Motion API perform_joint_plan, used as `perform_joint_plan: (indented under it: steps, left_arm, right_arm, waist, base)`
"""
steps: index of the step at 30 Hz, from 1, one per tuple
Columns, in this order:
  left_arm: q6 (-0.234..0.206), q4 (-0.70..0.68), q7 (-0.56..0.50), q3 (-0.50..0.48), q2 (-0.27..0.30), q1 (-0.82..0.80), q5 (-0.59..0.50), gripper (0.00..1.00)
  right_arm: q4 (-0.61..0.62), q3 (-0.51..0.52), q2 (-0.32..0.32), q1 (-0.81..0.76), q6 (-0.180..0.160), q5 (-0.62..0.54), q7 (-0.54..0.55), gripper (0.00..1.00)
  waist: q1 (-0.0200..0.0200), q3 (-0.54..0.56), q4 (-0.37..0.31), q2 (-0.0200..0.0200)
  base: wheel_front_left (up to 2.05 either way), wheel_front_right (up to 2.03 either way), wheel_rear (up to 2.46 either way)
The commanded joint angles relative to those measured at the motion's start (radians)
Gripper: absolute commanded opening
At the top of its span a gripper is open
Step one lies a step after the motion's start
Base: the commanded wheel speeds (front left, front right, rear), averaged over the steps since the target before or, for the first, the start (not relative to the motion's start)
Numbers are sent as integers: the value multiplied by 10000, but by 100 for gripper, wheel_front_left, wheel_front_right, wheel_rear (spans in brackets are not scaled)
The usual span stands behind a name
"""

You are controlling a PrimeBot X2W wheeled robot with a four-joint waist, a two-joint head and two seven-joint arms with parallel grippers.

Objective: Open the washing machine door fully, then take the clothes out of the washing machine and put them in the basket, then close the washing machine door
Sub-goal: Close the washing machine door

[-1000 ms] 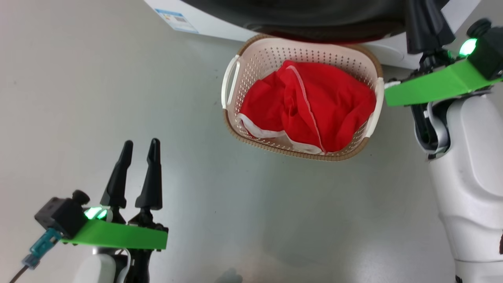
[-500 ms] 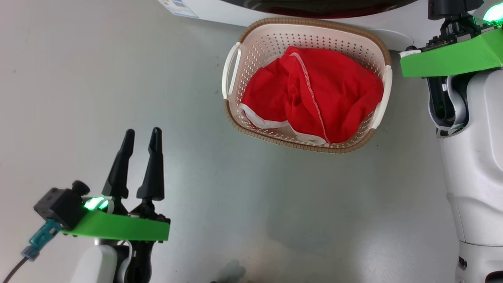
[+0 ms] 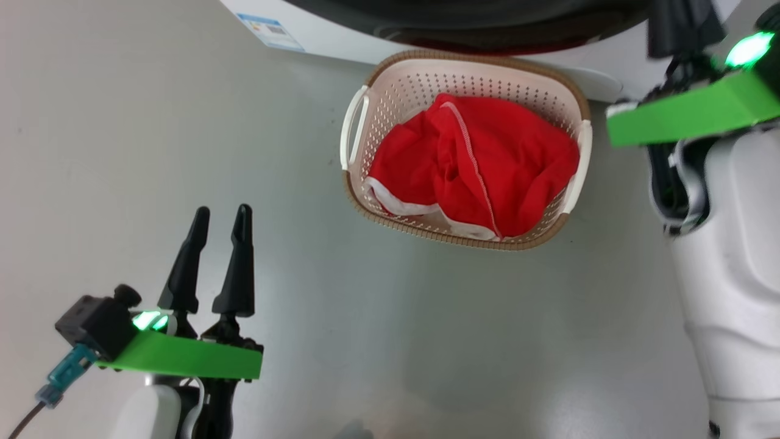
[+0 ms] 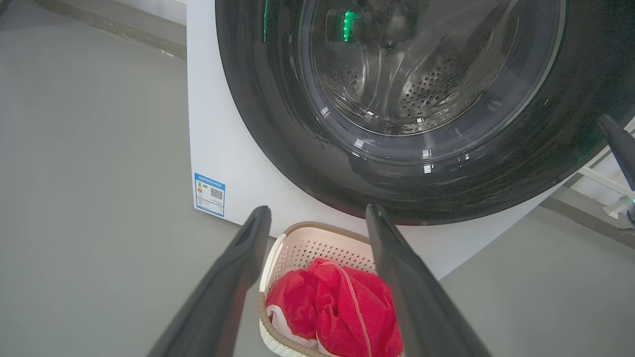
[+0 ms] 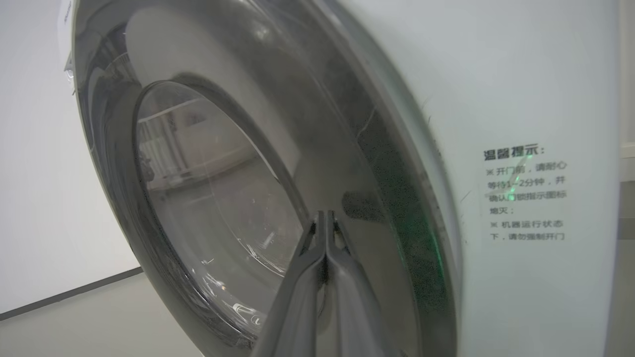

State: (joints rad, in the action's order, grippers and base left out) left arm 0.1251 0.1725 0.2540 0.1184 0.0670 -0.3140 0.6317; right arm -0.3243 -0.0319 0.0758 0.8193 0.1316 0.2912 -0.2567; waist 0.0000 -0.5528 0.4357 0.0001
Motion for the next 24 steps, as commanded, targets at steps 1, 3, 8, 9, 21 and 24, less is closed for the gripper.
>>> perform_joint_plan:
  steps: [1, 3, 8, 9, 21, 24]
  left_arm:
    - [56, -136, 78, -363, 417, 276, -140, 100]
    - [56, -96, 78, -384, 491, 384, -187, 100]
    - [56, -51, 78, -496, 654, 651, -293, 100]
    - [56, -48, 78, -513, 686, 711, -322, 100]
    - [56, 63, 78, -657, 999, 1401, -640, 100]
    - [56, 67, 78, -695, 1077, 1540, -696, 100]
  right_arm:
    - [143, -375, -256, -520, -9, 185, -51, 0]
    - [88, -571, -256, -829, -9, 291, -51, 0]
    - [127, -858, -256, -1591, -9, 576, -51, 1]
    - [143, -861, -256, -1739, -9, 652, -51, 5]
    - [425, -1273, -256, -3715, -9, 951, -51, 100]
    - [501, -1277, -256, -4214, -9, 748, -51, 100]
  waist:
    - [0, 364, -174, -1]
    - [0, 569, -278, -1]
    - [0, 1064, -547, -1]
    - [0, 1162, -604, -1]
    - [0, 2259, -1211, -1]
    - [0, 2480, -1364, -1]
  base:
    - [0, 0, 0]
    - [0, 0, 0]
    - [0, 0, 0]
    - [0, 0, 0]
    - [0, 0, 0]
    - [0, 0, 0]
